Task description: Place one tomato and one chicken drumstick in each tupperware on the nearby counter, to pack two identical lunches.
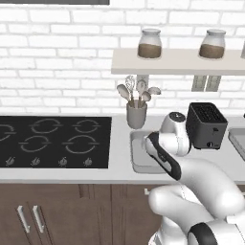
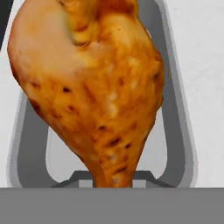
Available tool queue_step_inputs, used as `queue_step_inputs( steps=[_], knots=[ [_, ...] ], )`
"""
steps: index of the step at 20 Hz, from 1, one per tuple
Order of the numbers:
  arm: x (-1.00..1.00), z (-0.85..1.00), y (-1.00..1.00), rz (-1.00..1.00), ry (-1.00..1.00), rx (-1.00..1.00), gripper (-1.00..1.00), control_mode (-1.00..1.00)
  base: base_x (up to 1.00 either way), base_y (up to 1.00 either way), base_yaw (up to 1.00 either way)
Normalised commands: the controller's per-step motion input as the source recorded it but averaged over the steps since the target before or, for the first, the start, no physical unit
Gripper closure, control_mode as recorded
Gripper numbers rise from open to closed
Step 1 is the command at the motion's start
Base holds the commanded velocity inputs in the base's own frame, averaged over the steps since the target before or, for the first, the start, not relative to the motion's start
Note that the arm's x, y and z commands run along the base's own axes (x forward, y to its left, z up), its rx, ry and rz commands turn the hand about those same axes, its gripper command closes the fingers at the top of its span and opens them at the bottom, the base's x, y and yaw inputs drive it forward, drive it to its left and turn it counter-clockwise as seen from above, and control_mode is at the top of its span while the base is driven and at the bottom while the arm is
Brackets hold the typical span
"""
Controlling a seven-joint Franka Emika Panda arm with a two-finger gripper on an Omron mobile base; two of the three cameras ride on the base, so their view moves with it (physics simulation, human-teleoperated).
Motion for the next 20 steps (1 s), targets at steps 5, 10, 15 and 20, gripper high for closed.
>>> queue_step_inputs(
  steps=[5, 10, 15, 20],
  knots=[
    [0.27, -0.45, 0.0, 0.0, 0.0, 0.0, 1.0, -1.0, 0.0, 0.0, 0.0],
    [0.42, -0.43, 0.0, 0.0, 0.0, 0.0, 1.0, -1.0, 0.0, 0.0, 0.0],
    [0.35, -0.45, 0.11, 0.0, 0.01, 0.0, 1.0, -1.0, 0.0, 0.0, 0.0],
    [0.16, -0.43, 0.11, 0.0, 0.02, 0.0, -1.0, -1.0, 0.0, 0.0, 0.0]
  ],
)
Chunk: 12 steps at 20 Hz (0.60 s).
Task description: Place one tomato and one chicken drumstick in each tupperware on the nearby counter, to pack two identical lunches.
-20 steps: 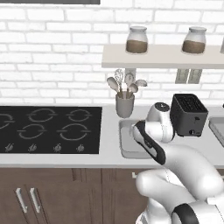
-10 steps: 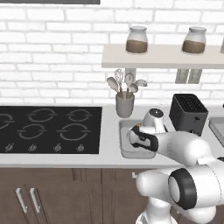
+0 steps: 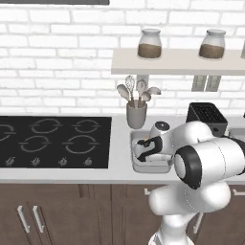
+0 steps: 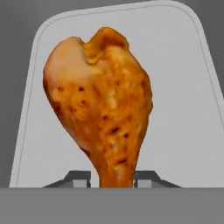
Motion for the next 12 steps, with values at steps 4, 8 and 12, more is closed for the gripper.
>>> queue_step_inputs(
  steps=[4, 8, 12],
  knots=[
    [-0.34, -0.03, 0.0, 0.0, -0.04, 0.0, -1.0, -1.0, 0.0, 0.0, 0.0],
    [-0.78, 0.82, 0.01, 0.0, -0.21, 0.0, -1.0, -1.0, 0.0, 0.0, 0.0],
    [-0.62, 1.0, 0.0, 0.0, -0.16, 0.0, -1.0, -1.0, 0.0, 0.0, 0.0]
  ],
)
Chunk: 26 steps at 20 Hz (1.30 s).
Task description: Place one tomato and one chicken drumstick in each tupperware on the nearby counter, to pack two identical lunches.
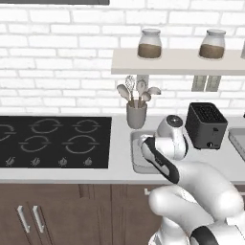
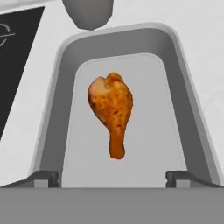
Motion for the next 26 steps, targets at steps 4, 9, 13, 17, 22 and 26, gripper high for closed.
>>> queue_step_inputs(
  steps=[4, 9, 13, 17, 22, 26],
  knots=[
    [-0.96, 0.72, 0.0, 0.0, -0.06, 0.0, -1.0, -1.0, 0.0, 0.0, 0.0],
    [-1.0, 0.53, -0.01, 0.0, -0.09, 0.0, -1.0, -1.0, 0.0, 0.0, 0.0],
    [-1.0, 0.67, -0.01, 0.0, -0.12, 0.0, -1.0, -1.0, 0.0, 0.0, 0.0],
    [-1.0, 0.12, -0.18, -0.02, -0.21, 0.0, -1.0, -1.0, 0.0, 0.0, 0.0],
    [-0.65, -0.1, -0.09, -0.05, -0.06, 0.0, -1.0, -1.0, 0.0, 0.0, 0.0],
    [-0.24, -0.02, 0.01, 0.0, -0.04, 0.0, -1.0, -1.0, 0.0, 0.0, 0.0]
  ],
)
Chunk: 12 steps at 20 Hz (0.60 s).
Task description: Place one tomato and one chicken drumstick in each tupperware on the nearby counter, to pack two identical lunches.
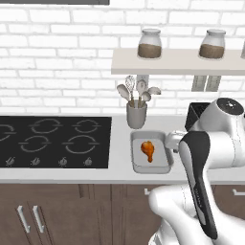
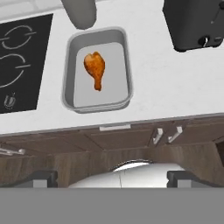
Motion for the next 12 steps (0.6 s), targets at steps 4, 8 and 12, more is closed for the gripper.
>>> queue_step_inputs(
  steps=[4, 8, 12],
  knots=[
    [-0.75, -0.14, 0.29, 0.04, -0.14, -0.05, -1.0, 1.0, -0.25, 0.06, 0.0],
    [0.0, 0.0, 0.0, 0.0, 0.0, 0.0, -1.0, 1.0, -0.92, 0.26, -0.38],
    [0.0, 0.0, 0.0, 0.0, 0.0, 0.0, -1.0, 1.0, -0.72, 0.2, -0.71]
  ],
)
